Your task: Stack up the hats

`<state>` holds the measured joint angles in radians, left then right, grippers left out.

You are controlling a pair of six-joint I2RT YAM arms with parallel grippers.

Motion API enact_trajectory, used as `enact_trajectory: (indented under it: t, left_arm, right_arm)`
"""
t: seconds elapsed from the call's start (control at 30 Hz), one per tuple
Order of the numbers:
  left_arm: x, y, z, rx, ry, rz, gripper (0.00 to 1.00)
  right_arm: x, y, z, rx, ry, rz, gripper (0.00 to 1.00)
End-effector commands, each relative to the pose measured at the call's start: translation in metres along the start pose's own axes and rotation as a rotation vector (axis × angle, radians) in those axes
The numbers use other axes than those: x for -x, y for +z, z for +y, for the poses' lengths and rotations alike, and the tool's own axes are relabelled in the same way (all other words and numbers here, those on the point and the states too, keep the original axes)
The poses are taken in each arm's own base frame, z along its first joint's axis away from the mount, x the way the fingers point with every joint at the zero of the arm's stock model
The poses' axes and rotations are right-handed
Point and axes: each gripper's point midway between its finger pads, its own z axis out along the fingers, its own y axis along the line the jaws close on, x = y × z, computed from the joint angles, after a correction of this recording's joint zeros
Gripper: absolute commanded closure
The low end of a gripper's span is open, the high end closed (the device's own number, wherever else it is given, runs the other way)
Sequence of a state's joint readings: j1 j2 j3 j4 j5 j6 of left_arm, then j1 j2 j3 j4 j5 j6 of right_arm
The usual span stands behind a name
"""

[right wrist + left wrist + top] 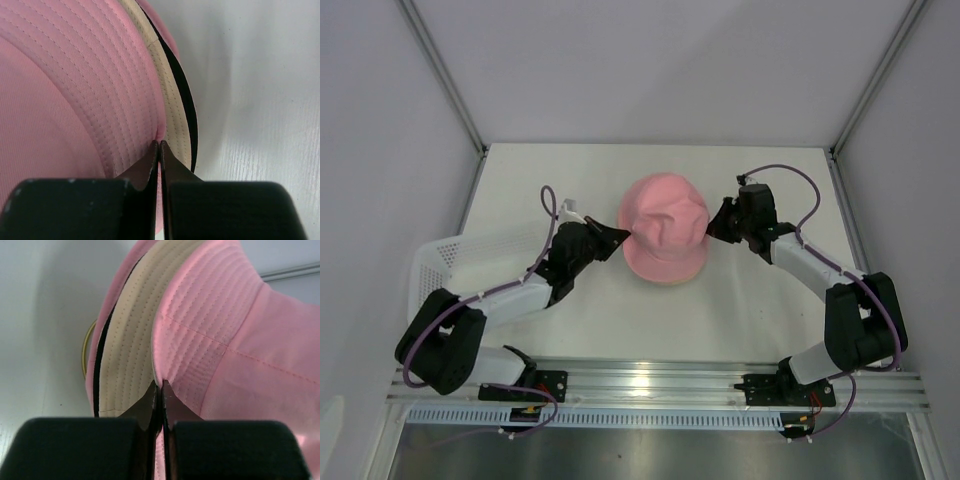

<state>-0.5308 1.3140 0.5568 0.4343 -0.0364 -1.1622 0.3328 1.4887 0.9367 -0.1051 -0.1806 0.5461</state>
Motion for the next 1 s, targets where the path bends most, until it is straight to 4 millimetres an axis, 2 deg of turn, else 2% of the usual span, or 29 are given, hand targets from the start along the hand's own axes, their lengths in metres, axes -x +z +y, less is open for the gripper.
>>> enact_trajectory:
  t: [0.0, 0.2, 0.47, 0.67, 0.73, 0.8, 0.83, 0.9, 0.93, 0.97]
  left_arm:
    - [-0.009, 0.009, 0.048, 0.181, 0.006, 0.007, 0.99]
    - [-0.016, 0.007, 0.082, 0.285, 0.036, 0.019, 0.99]
    - [-0.005, -0.004, 0.108, 0.376, 0.084, -0.013, 0.99]
    - [-0.013, 0.002, 0.128, 0.449, 0.114, 0.034, 0.99]
    - [-0.013, 0.006, 0.118, 0.412, 0.138, 0.055, 0.97]
    - [-0.01, 0.006, 0.105, 0.37, 0.178, 0.061, 0.87]
    - [-0.009, 0.007, 0.097, 0.342, 0.192, 0.066, 0.84]
    - [0.002, 0.004, 0.078, 0.308, 0.249, 0.05, 0.72]
    - [0.007, 0.003, 0.073, 0.304, 0.265, 0.039, 0.68]
    - [0.016, 0.001, 0.065, 0.312, 0.3, 0.022, 0.63]
  right_arm:
    - [-0.018, 0.006, -0.009, -0.023, -0.009, 0.053, 1.0]
    - [-0.022, 0.011, -0.014, -0.038, -0.015, 0.062, 1.0]
    - [-0.021, 0.015, -0.015, -0.041, -0.026, 0.062, 1.0]
    - [-0.018, 0.017, -0.013, -0.036, -0.029, 0.062, 1.0]
    - [-0.011, 0.013, -0.008, -0.021, -0.046, 0.047, 1.0]
    - [-0.003, 0.008, -0.001, -0.003, -0.078, 0.025, 0.96]
    - [0.003, 0.001, 0.003, 0.008, -0.093, 0.011, 0.86]
    - [0.019, -0.01, 0.016, 0.035, -0.135, -0.026, 0.77]
    - [0.023, -0.014, 0.019, 0.042, -0.146, -0.034, 0.67]
    - [0.036, -0.024, 0.03, 0.062, -0.164, -0.072, 0.62]
